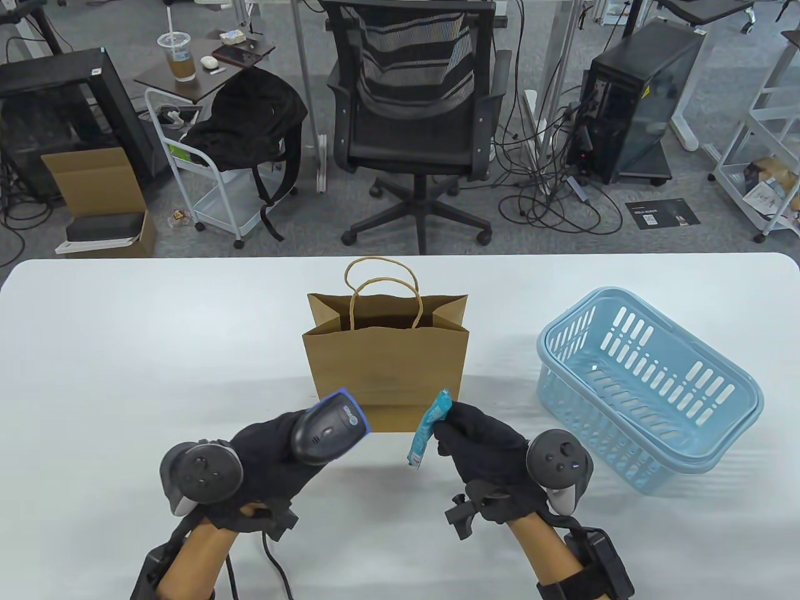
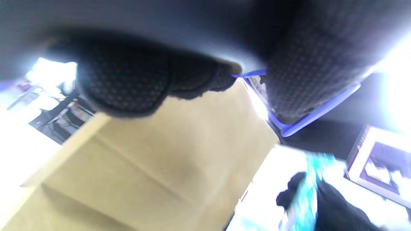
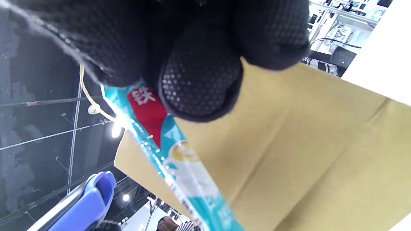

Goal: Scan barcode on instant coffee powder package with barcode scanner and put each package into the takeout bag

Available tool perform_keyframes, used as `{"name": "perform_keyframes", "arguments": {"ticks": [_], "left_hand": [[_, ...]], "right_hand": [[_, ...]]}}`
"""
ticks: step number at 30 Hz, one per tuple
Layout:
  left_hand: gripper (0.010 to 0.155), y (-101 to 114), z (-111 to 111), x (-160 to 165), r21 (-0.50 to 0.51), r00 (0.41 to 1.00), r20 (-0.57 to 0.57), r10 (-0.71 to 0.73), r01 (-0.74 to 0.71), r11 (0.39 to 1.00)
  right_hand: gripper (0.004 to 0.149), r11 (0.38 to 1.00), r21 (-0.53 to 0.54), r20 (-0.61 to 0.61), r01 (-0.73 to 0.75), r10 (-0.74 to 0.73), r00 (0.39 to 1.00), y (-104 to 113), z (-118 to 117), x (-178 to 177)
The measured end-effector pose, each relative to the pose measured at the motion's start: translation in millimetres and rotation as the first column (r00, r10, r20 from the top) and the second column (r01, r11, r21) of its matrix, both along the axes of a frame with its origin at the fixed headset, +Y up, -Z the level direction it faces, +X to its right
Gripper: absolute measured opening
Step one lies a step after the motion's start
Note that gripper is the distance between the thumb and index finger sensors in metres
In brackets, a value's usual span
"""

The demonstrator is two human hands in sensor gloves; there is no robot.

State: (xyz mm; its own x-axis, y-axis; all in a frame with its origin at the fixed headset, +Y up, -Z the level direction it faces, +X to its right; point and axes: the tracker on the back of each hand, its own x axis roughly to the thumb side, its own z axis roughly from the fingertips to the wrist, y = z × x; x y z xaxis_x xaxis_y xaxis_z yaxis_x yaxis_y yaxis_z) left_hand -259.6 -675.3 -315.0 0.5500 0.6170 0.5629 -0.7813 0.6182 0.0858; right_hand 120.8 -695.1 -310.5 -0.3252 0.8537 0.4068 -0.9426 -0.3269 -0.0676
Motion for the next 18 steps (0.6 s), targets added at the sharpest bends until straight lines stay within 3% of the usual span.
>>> {"name": "perform_keyframes", "arguments": {"ticks": [5, 9, 18], "left_hand": [[0.053, -0.6, -10.3, -46.4, -0.022, 0.975, -0.134, 0.18, -0.184, 0.983], [0.053, -9.2, -16.8, -69.3, -0.074, 0.927, -0.173, 0.332, -0.349, 0.934], [0.053, -9.2, -18.7, -83.6, -0.091, 0.897, -0.194, 0.397, -0.42, 0.903]], "right_hand": [[0.04, 0.999, 0.029, 0.012, -0.024, 0.024, 1.0, 2.4, 1.0, 1.4], [0.04, 0.999, 0.033, 0.013, -0.034, 0.034, 0.999, 2.5, 0.8, 1.9], [0.04, 0.981, 0.103, 0.001, -0.165, 0.166, 0.986, 7.2, 7.4, -10.0]]}}
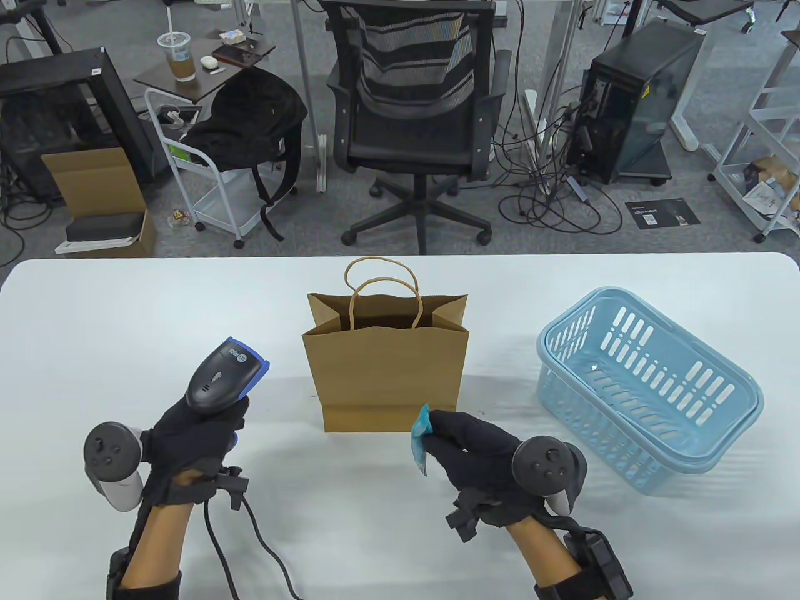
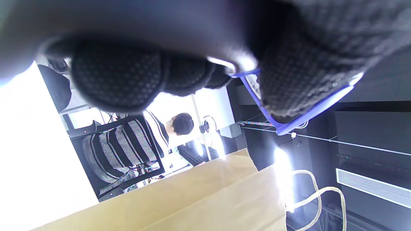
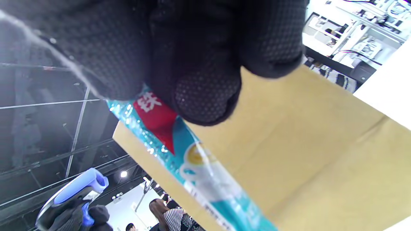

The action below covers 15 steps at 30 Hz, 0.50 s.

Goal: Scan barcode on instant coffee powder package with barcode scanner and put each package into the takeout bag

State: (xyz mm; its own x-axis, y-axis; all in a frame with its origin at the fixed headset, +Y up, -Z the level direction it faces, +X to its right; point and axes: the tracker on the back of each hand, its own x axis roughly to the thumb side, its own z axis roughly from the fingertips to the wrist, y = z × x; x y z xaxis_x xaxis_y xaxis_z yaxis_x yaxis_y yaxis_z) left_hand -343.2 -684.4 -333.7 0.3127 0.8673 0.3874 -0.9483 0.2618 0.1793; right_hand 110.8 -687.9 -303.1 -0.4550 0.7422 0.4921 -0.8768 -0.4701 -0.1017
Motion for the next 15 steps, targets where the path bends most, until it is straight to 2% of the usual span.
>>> {"name": "perform_keyframes", "arguments": {"ticks": [2, 5, 10, 15], "left_hand": [[0.053, -0.9, -0.7, 0.1, -0.001, 1.0, 0.002, 0.001, -0.001, 1.0], [0.053, 0.0, -0.9, -2.2, -0.008, 0.999, 0.0, -0.032, 0.032, 0.999], [0.053, -1.0, -1.6, -6.5, -0.013, 1.0, -0.006, -0.008, 0.008, 1.0], [0.053, -1.2, -2.0, -2.4, -0.013, 0.999, 0.002, -0.033, 0.033, 0.999]], "right_hand": [[0.04, 0.998, 0.066, -0.016, -0.024, 0.025, 1.0, 13.5, 4.5, -0.7], [0.04, 0.988, 0.15, 0.051, 0.023, -0.031, 0.998, 39.0, 12.3, 4.9], [0.039, 0.991, 0.122, 0.045, 0.058, -0.064, 0.997, 73.6, 10.1, 4.5], [0.039, 0.979, 0.193, 0.04, 0.069, -0.078, 0.996, 113.0, 10.1, -0.3]]}}
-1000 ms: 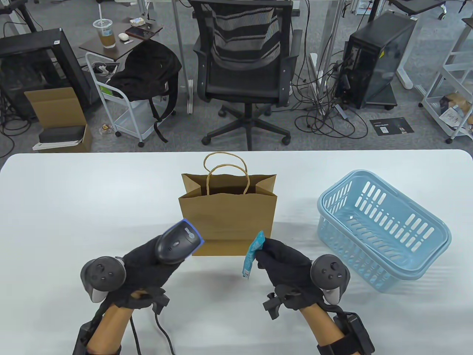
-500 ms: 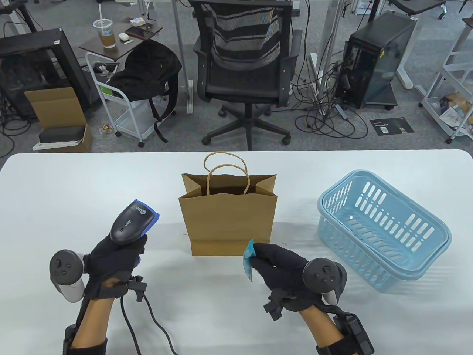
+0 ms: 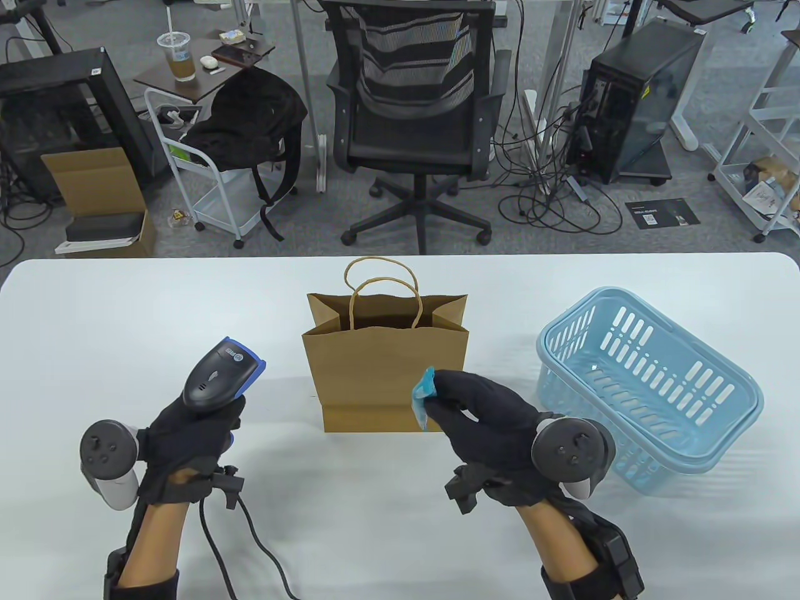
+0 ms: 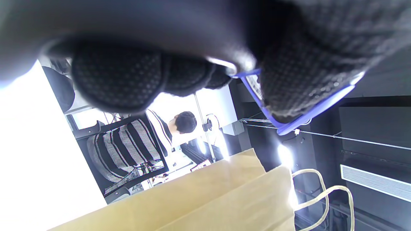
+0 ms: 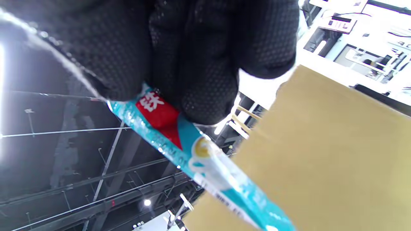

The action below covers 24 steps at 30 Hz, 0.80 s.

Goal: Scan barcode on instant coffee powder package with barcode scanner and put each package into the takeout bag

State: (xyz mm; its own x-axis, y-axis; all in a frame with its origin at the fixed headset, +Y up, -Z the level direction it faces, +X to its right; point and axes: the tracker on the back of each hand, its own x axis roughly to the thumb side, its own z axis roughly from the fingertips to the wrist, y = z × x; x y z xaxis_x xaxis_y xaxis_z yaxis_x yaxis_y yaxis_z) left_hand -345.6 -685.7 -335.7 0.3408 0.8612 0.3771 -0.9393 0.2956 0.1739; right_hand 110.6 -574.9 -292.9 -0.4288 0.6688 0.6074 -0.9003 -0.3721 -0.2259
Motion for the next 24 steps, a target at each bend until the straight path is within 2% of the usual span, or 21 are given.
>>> {"name": "perform_keyframes", "arguments": {"ticks": [4, 9, 15, 20, 24], "left_hand": [[0.053, -2.4, -1.2, 3.8, -0.015, 0.999, 0.009, -0.039, 0.039, 0.999], [0.053, 3.2, 0.9, 7.2, 0.018, 0.998, 0.026, -0.051, 0.051, 0.999], [0.053, 10.6, 4.3, 7.5, 0.059, 0.999, 0.032, -0.033, 0.031, 0.998], [0.053, 10.1, 4.1, 7.4, 0.059, 0.999, 0.033, -0.04, 0.038, 0.998], [0.053, 10.9, 4.7, 7.6, 0.057, 0.999, 0.034, -0.035, 0.033, 0.998]], "right_hand": [[0.039, 0.998, 0.044, 0.047, 0.04, -0.042, 0.998, 27.6, -3.5, -5.4], [0.038, 0.994, 0.087, 0.086, 0.066, -0.074, 0.994, 43.9, -8.5, -10.4], [0.039, 0.988, 0.099, 0.101, 0.12, -0.13, 0.986, 40.6, -20.4, -19.8], [0.039, 0.985, 0.163, 0.15, 0.047, -0.071, 0.986, 31.3, -31.8, -31.9], [0.039, 0.983, 0.174, 0.164, 0.063, -0.092, 0.982, 24.8, -39.3, -37.6]]}}
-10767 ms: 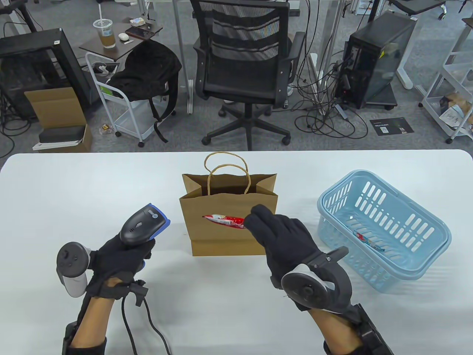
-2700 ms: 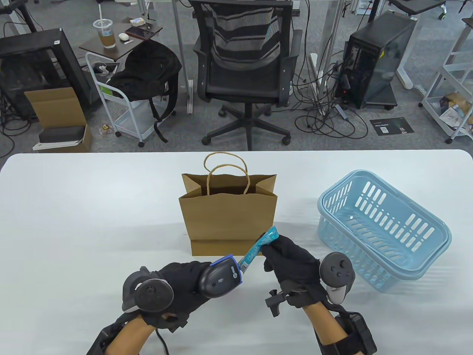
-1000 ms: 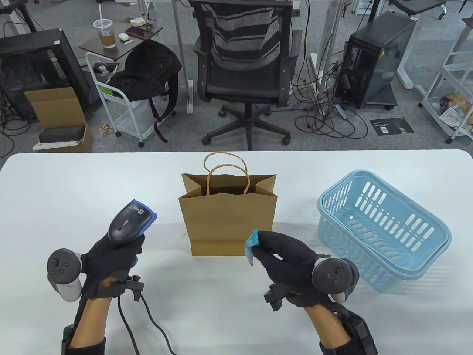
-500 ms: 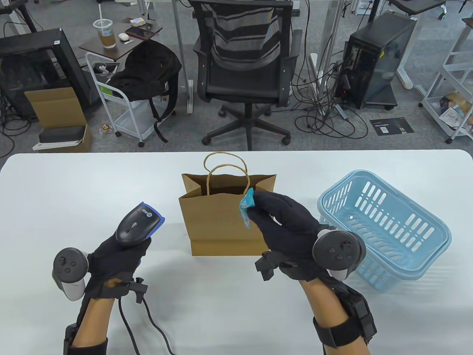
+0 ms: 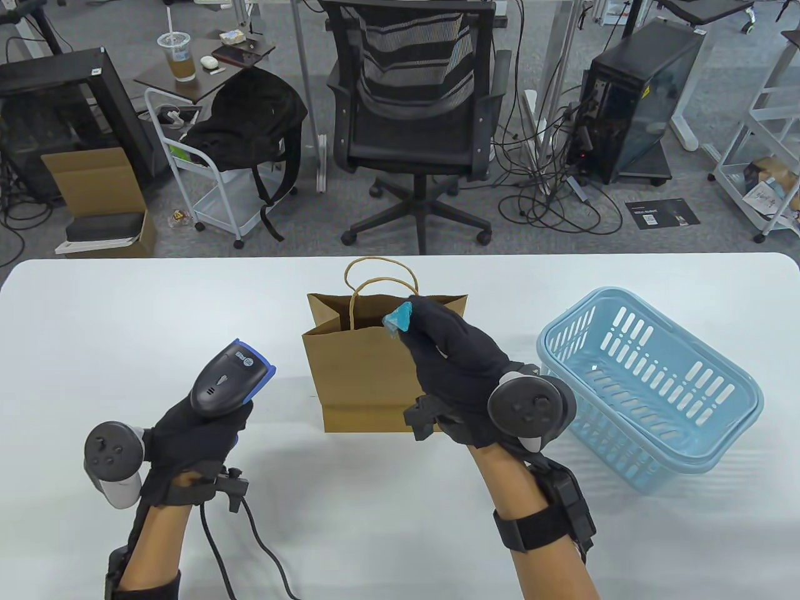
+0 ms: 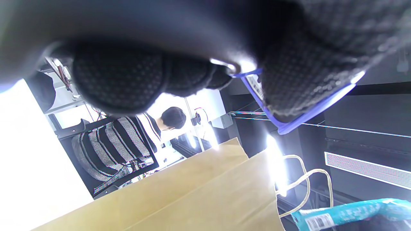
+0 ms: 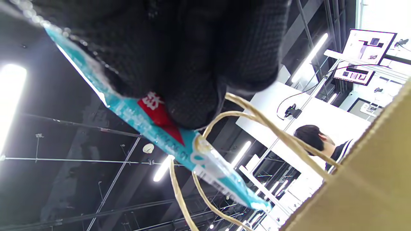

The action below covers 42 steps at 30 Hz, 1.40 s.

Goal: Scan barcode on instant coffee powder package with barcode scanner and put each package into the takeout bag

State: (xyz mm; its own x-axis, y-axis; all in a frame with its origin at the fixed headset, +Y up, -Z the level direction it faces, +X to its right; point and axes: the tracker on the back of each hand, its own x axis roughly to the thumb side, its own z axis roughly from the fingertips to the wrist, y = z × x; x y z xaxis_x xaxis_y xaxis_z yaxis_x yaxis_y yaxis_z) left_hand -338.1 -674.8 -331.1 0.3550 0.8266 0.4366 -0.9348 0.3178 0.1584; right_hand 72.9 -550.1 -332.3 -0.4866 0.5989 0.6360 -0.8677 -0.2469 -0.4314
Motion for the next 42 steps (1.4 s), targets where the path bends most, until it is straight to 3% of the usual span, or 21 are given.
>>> {"name": "perform_keyframes", "arguments": {"ticks": [31, 42], "left_hand": [[0.053, 1.2, -0.3, 1.8, 0.016, 1.0, 0.016, -0.012, 0.012, 1.0], [0.053, 1.4, 0.1, 3.3, 0.028, 0.999, 0.027, -0.021, 0.02, 0.999]], "right_hand": [[0.039, 0.97, -0.081, 0.136, -0.227, 0.237, 0.962, -27.4, -32.2, -14.8], [0.038, 0.931, -0.104, 0.187, -0.349, 0.363, 0.913, -28.8, -34.3, -17.5]]}}
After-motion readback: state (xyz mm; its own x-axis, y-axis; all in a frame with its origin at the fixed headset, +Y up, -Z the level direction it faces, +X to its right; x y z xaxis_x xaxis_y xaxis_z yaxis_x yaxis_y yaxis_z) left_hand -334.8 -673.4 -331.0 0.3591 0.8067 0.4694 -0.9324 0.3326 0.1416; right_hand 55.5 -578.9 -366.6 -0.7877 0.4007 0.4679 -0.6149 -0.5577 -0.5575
